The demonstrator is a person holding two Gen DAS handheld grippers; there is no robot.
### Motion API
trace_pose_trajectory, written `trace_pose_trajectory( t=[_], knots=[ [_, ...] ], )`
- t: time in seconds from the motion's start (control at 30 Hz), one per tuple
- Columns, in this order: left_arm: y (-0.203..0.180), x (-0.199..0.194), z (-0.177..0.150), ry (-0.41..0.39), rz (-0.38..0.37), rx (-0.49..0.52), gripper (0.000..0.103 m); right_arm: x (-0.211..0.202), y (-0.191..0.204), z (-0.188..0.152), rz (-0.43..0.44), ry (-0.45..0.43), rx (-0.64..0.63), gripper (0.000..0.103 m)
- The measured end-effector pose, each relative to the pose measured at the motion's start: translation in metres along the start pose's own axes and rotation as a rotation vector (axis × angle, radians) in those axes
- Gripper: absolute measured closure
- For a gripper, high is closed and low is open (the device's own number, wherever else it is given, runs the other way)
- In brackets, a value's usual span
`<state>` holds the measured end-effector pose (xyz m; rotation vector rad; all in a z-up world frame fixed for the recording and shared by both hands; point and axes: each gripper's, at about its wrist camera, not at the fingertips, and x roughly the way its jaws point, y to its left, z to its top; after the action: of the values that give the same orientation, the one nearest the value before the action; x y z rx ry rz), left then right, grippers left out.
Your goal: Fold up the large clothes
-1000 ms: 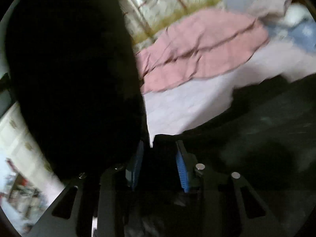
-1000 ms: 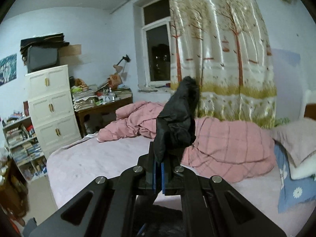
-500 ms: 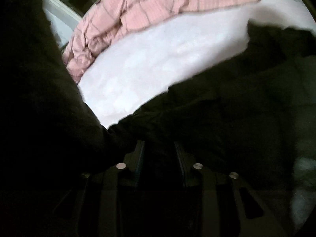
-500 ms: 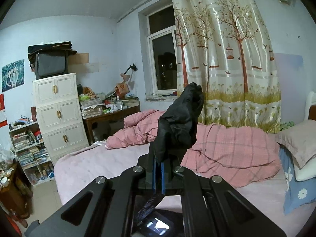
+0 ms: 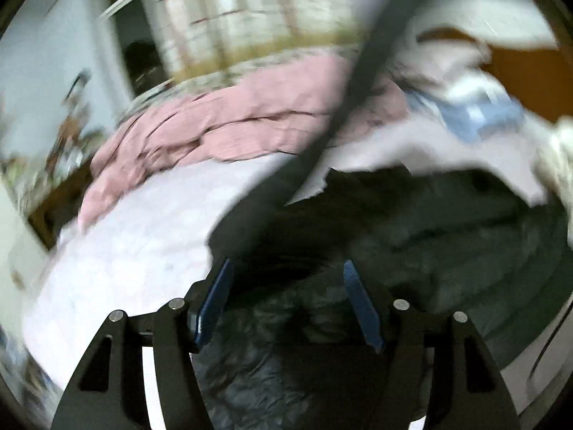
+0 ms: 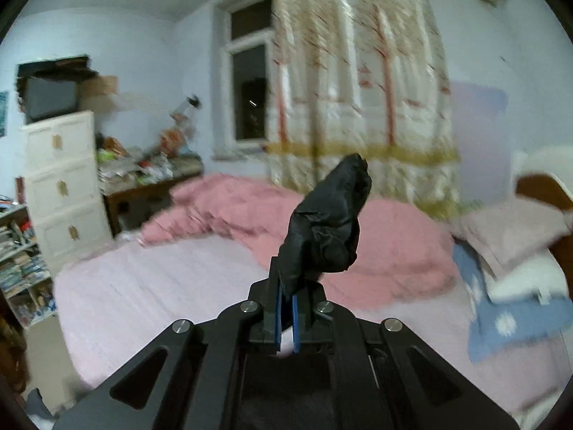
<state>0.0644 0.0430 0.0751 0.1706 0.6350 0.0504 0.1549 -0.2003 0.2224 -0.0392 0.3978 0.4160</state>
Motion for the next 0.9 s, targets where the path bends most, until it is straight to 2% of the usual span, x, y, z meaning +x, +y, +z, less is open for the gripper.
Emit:
trace_pose_trajectory(
  t=[0.07,0.13,0.2,0.23,0.27,0.33,0.37,0.4,0.43,0.47,0.53,0.63,0.67,0.77,0.8,0.87,0.9],
  knots=[
    [0.028,0.012,0.007,-0.01,0.054,-0.093,0.039,0.018,-0.023,-0.057,-0.079,0.132,0.009,0.1],
    [0.041,0.035,0.016,0.015,0.073,-0.116,0.041,0.037,-0.051,-0.122,-0.193,0.232,0.045,0.1],
    [0.05,0.058,0.022,0.063,0.02,-0.133,0.048,0.057,-0.074,-0.174,-0.283,0.326,0.076,0.1],
    [0.052,0.072,0.022,0.106,-0.022,-0.15,0.057,0.066,-0.083,-0.197,-0.322,0.385,0.089,0.1],
    [0.06,0.08,0.019,0.162,-0.082,-0.2,0.064,0.077,-0.091,-0.223,-0.34,0.47,0.112,0.1],
    [0.071,0.095,0.012,0.222,-0.11,-0.29,0.068,0.08,-0.099,-0.242,-0.307,0.515,0.161,0.1],
    [0.072,0.101,0.009,0.232,-0.106,-0.296,0.069,0.077,-0.102,-0.246,-0.295,0.504,0.183,0.1],
    [0.072,0.107,0.009,0.242,-0.094,-0.283,0.069,0.073,-0.109,-0.245,-0.28,0.49,0.209,0.095],
    [0.068,0.111,0.002,0.263,-0.062,-0.263,0.069,0.07,-0.116,-0.243,-0.275,0.486,0.229,0.083],
    [0.065,0.118,-0.001,0.281,-0.03,-0.246,0.07,0.068,-0.123,-0.239,-0.279,0.477,0.255,0.076],
    [0.061,0.129,-0.011,0.303,0.014,-0.224,0.071,0.052,-0.141,-0.229,-0.33,0.404,0.328,0.05],
    [0.064,0.142,-0.021,0.278,0.059,-0.232,0.077,0.02,-0.158,-0.219,-0.43,0.268,0.414,0.049],
    [0.065,0.146,-0.02,0.272,0.067,-0.235,0.077,0.013,-0.162,-0.216,-0.415,0.241,0.423,0.049],
    [0.066,0.141,-0.016,0.216,0.004,-0.25,0.079,0.012,-0.151,-0.206,-0.289,0.25,0.386,0.049],
    [0.064,0.136,-0.011,0.195,-0.008,-0.24,0.079,0.017,-0.144,-0.204,-0.196,0.282,0.373,0.05],
    [0.057,0.136,-0.003,0.193,-0.001,-0.194,0.079,0.029,-0.137,-0.208,-0.074,0.347,0.385,0.059],
    [0.053,0.141,0.0,0.22,0.021,-0.168,0.079,0.041,-0.136,-0.211,-0.038,0.394,0.405,0.068]
  ],
)
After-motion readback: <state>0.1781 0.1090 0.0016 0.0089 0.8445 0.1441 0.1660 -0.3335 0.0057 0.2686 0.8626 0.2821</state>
